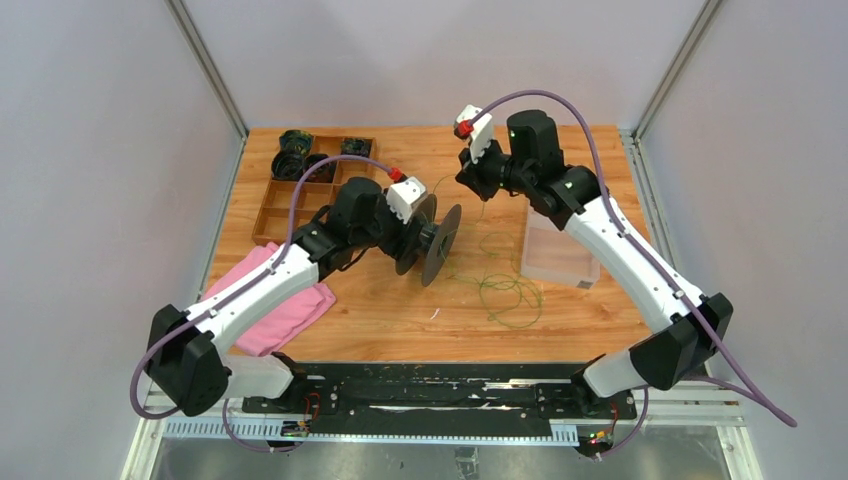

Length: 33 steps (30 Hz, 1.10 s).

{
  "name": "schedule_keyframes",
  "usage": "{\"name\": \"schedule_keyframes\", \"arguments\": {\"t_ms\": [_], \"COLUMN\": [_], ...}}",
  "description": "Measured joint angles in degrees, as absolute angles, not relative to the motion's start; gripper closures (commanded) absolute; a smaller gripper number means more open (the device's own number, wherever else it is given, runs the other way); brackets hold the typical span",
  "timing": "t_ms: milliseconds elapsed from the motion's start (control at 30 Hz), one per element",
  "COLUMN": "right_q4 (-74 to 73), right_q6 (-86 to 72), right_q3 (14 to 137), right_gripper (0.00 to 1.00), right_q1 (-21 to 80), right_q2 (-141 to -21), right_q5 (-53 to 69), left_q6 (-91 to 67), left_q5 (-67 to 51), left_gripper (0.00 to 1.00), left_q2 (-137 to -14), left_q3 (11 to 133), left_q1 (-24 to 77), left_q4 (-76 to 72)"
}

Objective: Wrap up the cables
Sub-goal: Wrap the cable around the cable reel.

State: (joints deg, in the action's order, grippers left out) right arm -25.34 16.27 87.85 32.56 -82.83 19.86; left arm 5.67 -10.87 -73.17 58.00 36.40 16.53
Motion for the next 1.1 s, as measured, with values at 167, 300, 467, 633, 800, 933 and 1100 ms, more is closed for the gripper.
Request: {"name": "schedule_keyframes", "arguments": {"t_ms": [167,300,467,633,800,933,1100], "right_q4": [-24.3,-23.9,-22.3,-20.8,-19.4,-18.9,-18.2], "right_q6": [16.1,16.7,17.9,19.1,19.7,19.8,19.5], "right_q3": [88.4,88.4,87.1,85.1,82.5,81.1,80.8], "right_gripper": [0.99,0.99,0.99,0.99,0.99,0.99,0.99], "right_q1": [32.6,32.6,32.6,33.0,34.0,34.4,34.9], "right_q2": [-84.5,-86.0,-86.2,-86.2,-86.2,-86.2,-86.2], "right_q5": [19.3,18.2,17.0,15.2,13.3,12.3,11.9], "left_q6": [6.0,6.1,6.0,5.1,2.5,-0.3,-4.2], "left_q5": [-12.7,-15.4,-18.7,-20.9,-21.3,-21.1,-18.7], "left_gripper": [0.32,0.27,0.24,0.22,0.20,0.20,0.20], "left_q2": [-72.0,-71.1,-70.6,-70.6,-70.8,-71.3,-73.2], "left_q3": [57.0,56.4,56.3,56.3,56.4,56.9,57.5], "left_q1": [35.4,34.5,34.1,33.1,32.3,32.2,32.3], "left_q4": [16.3,16.3,16.1,15.8,15.1,14.1,12.5]}}
